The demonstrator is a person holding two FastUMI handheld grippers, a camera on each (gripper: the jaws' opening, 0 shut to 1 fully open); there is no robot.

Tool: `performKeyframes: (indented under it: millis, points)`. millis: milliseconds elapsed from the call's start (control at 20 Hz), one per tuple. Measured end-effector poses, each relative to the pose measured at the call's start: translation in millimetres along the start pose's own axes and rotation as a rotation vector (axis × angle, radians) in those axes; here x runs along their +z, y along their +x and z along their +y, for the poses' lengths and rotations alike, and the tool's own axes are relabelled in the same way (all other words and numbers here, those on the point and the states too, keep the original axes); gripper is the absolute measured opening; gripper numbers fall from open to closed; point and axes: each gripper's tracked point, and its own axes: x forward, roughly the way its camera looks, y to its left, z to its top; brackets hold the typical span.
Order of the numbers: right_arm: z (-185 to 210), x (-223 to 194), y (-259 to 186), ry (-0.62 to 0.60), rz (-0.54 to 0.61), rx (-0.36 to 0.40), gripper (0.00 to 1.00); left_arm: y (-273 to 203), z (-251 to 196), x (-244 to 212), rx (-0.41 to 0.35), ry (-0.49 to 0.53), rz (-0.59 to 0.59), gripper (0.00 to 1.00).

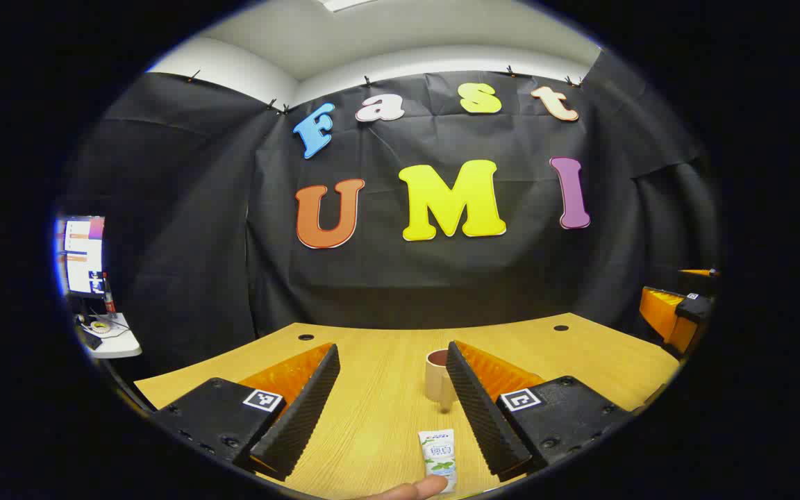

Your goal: Put the toothbrush and toothpaste on the desktop into the cup, then pick up the cup and place it on the coaster on the desktop.

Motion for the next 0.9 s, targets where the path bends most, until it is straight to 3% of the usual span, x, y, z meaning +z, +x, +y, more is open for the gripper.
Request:
performKeyframes:
  millis: [350, 900]
  points:
    - [8.4, -17.5, 7.9, -0.032, 0.052, 0.020, 0.95, -2.6, -2.6, -8.6, -0.004, -0.004, 0.034, 0.98]
    - [13.6, -20.0, 8.5, -0.086, 0.043, 0.016, 0.94, -0.7, -17.1, -24.8, -0.051, -0.008, 0.097, 0.98]
